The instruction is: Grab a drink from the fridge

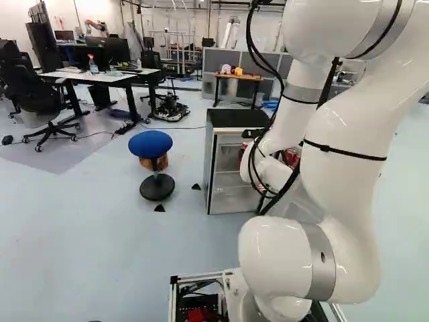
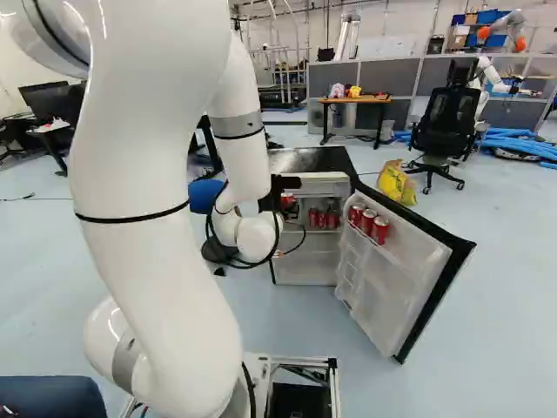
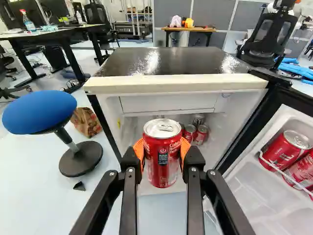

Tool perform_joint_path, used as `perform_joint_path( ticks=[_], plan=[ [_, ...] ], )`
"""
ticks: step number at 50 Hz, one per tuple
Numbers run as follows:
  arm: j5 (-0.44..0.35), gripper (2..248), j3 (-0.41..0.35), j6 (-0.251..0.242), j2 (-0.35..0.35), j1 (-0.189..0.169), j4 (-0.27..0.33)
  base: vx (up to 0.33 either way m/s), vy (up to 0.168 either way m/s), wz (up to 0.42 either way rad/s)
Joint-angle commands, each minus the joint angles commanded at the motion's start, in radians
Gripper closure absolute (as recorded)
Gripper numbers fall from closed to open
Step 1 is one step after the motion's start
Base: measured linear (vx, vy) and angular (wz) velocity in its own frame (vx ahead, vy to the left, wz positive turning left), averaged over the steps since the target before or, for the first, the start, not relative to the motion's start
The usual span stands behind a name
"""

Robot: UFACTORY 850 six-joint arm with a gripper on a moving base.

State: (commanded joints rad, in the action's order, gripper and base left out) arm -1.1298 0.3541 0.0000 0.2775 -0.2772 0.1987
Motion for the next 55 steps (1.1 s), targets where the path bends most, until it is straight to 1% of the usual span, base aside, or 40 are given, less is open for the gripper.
perform_joint_path(
  ticks=[55],
  plan=[
    [0.161, 157, 0.051, 0.000, -0.100, 0.018, -0.048, 0.000, 0.000, 0.000]
  ],
)
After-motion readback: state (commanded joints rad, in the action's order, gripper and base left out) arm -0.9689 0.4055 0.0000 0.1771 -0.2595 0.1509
